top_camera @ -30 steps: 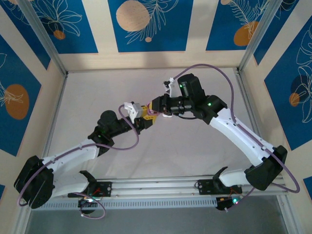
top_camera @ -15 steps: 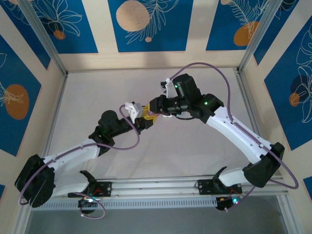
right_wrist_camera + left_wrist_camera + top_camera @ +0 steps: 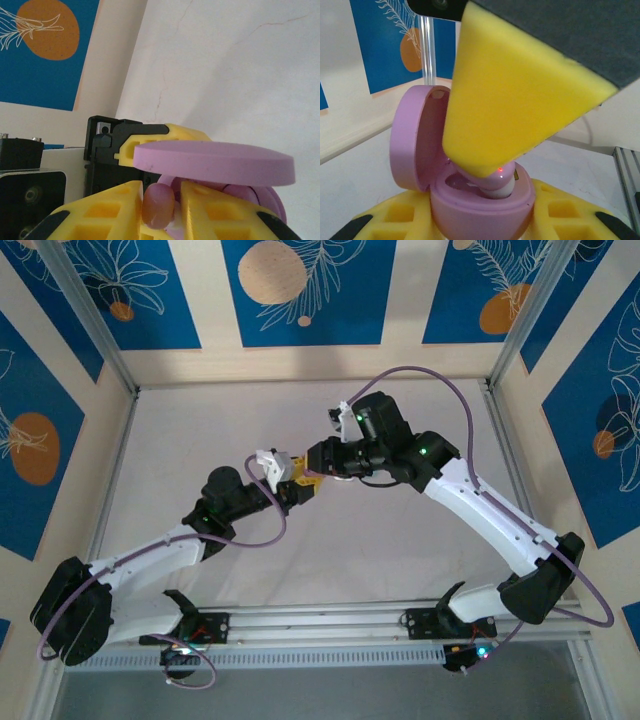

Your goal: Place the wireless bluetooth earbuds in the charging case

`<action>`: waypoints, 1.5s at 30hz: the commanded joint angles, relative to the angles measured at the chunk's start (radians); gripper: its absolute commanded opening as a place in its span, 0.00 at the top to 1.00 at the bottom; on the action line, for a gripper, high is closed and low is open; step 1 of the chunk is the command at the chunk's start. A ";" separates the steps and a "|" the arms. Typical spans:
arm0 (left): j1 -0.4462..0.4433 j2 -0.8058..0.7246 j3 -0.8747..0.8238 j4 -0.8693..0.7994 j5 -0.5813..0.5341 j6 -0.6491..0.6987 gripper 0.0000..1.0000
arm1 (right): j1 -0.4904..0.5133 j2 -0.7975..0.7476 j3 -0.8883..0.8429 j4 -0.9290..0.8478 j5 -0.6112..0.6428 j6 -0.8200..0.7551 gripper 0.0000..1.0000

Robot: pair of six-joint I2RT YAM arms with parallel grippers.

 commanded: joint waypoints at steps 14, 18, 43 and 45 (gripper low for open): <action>-0.007 -0.003 0.022 0.056 -0.001 -0.013 0.72 | 0.008 0.012 0.054 -0.062 0.018 -0.015 0.69; -0.008 0.000 0.024 0.056 0.000 -0.012 0.72 | 0.009 0.013 0.062 -0.063 0.006 -0.016 0.69; -0.008 -0.001 0.024 0.058 -0.009 -0.011 0.72 | 0.014 -0.004 0.093 -0.112 0.005 -0.009 0.69; -0.007 -0.001 0.025 0.058 -0.010 -0.011 0.72 | 0.015 -0.004 0.094 -0.113 0.006 -0.008 0.69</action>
